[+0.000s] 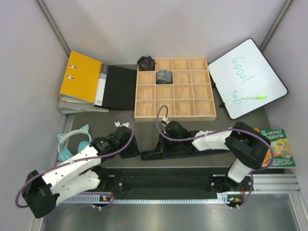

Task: Roll the ties
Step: Roll the tie at the center of the board.

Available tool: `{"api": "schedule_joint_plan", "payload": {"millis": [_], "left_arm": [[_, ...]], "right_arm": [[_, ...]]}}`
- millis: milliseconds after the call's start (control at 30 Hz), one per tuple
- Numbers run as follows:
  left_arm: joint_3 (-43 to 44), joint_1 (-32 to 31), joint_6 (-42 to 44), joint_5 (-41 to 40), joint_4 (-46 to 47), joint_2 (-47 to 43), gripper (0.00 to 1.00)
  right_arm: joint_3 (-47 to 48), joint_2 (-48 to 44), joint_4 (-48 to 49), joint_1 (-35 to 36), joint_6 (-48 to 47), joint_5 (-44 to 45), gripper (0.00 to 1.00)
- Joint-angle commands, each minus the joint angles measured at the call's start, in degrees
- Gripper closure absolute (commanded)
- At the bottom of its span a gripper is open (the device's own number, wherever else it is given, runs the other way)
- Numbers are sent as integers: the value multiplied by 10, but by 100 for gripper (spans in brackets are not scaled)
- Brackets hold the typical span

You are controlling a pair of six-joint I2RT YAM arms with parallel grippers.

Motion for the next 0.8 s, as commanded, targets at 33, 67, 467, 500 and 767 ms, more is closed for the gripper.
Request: {"api": "schedule_joint_plan", "payload": {"millis": [33,67,467,500,767], "left_arm": [[-13,2,-10,5,36,-29,55],[-16,1,-11,21,41,-30,54],[-71,0,-26,58,156,-16,46],[-79,1,-31,59,166,-15,46],[-111,1,-64,39,214,-21,45]], "right_arm": [[-14,11,27,-4,2,17,95],[-15,11,29,-4,2,19,95],[-30,25,47,-4,9,17,96],[-32,26,49,-4,10,16,97],[-40,29,59,-3,13,14,98]]}}
